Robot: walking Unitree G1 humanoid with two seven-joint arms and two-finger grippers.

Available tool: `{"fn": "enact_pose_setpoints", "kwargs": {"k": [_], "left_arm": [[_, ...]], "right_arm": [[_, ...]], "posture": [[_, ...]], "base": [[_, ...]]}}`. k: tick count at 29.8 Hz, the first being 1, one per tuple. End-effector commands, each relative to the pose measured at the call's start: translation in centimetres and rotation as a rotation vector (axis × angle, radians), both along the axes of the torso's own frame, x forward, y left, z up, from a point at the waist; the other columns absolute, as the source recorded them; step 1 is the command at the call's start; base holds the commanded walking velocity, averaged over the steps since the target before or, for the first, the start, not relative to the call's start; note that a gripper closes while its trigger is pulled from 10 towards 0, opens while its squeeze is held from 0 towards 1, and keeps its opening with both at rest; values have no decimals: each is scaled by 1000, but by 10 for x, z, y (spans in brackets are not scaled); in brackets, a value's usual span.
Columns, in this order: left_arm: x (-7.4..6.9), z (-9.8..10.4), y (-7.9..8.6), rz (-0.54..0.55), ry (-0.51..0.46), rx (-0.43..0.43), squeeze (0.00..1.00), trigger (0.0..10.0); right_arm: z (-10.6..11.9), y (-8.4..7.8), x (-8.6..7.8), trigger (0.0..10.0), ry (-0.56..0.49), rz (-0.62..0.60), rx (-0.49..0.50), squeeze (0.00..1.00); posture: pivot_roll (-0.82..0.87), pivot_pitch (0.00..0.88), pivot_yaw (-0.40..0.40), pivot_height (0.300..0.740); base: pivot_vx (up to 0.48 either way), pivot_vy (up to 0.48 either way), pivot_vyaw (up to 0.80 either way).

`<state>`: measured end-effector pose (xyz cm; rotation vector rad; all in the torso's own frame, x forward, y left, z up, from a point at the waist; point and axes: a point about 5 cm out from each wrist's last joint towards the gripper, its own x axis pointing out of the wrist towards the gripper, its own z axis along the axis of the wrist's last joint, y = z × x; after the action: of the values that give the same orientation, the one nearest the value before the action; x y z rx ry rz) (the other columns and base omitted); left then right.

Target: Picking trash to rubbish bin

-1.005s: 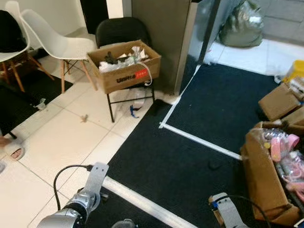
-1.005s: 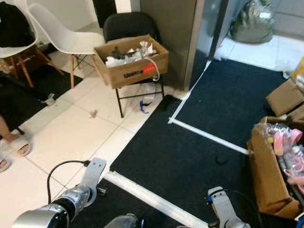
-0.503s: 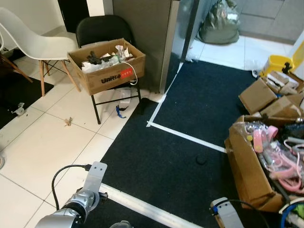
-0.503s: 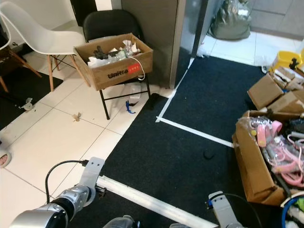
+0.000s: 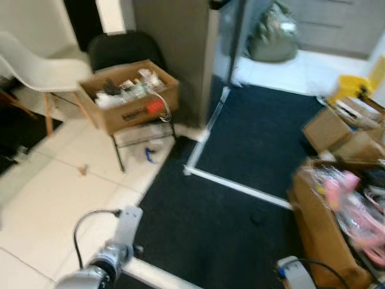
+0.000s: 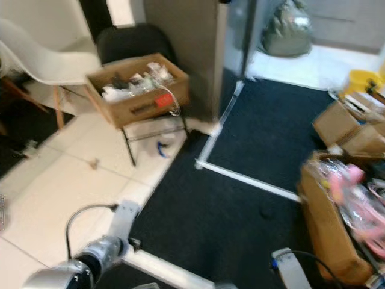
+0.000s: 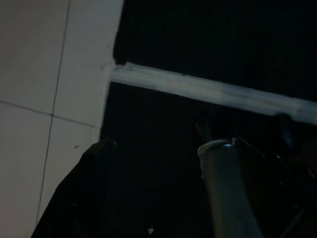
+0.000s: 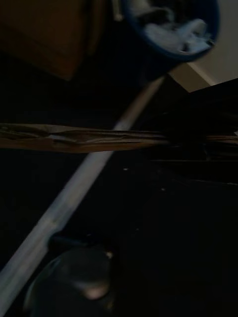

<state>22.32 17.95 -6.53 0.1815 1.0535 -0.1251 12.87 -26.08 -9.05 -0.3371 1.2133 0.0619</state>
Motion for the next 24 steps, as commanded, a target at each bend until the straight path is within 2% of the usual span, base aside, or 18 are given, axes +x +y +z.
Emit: {"fn": "enact_pose_setpoints", "kwargs": {"k": [1,7,11,15,24], "left_arm": [[0,0,2,4,5,3,0,10000],[0,0,2,0,6,5,0,10000],[0,0,2,-1,7,5,0,10000],[0,0,2,-1,7,4,0,10000],[0,0,2,-2,7,2,0,10000]], "right_arm": [[0,4,3,10000,-9,9,10,0],[0,5,3,10000,-7,22,16,0],[0,5,3,10000,-4,28,18,0],[0,3,3,10000,-6,14,-5,0],[0,4,3,10000,-10,5,10,0]], "posture": [[15,0,-1,740],[17,0,-3,740],[19,0,-3,740],[18,0,0,740],[18,0,0,740]], "base": [[480,0,0],[480,0,0],[480,0,781],[480,0,0],[480,0,0]]}}
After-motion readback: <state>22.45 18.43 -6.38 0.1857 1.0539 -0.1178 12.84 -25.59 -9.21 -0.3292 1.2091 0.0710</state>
